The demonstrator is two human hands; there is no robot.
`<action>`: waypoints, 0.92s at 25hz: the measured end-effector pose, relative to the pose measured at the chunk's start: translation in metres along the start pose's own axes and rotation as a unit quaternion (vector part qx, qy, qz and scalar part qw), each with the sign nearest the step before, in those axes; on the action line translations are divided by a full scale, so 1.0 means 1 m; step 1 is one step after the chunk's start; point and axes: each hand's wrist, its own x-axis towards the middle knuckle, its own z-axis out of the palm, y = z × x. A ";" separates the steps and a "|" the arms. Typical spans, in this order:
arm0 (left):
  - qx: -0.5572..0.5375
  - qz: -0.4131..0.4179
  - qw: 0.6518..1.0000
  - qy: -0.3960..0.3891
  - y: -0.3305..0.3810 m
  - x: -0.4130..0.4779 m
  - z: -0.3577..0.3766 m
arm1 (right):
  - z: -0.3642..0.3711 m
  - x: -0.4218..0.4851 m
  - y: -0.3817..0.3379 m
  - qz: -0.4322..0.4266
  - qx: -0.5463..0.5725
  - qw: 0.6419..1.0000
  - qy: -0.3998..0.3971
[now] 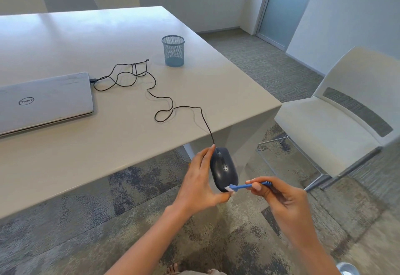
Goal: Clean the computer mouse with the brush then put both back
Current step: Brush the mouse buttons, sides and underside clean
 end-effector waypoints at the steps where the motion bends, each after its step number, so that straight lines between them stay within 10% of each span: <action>1: -0.002 0.000 1.000 0.003 0.000 0.000 0.000 | 0.000 0.003 -0.001 0.012 0.014 1.000 0.008; 17: -0.010 0.001 1.000 0.010 -0.007 -0.006 -0.001 | 0.019 0.048 -0.002 -0.040 -0.149 0.979 0.136; 23: -0.038 -0.005 0.999 0.024 -0.009 -0.004 0.000 | 0.018 0.043 0.021 0.061 -0.196 0.978 0.025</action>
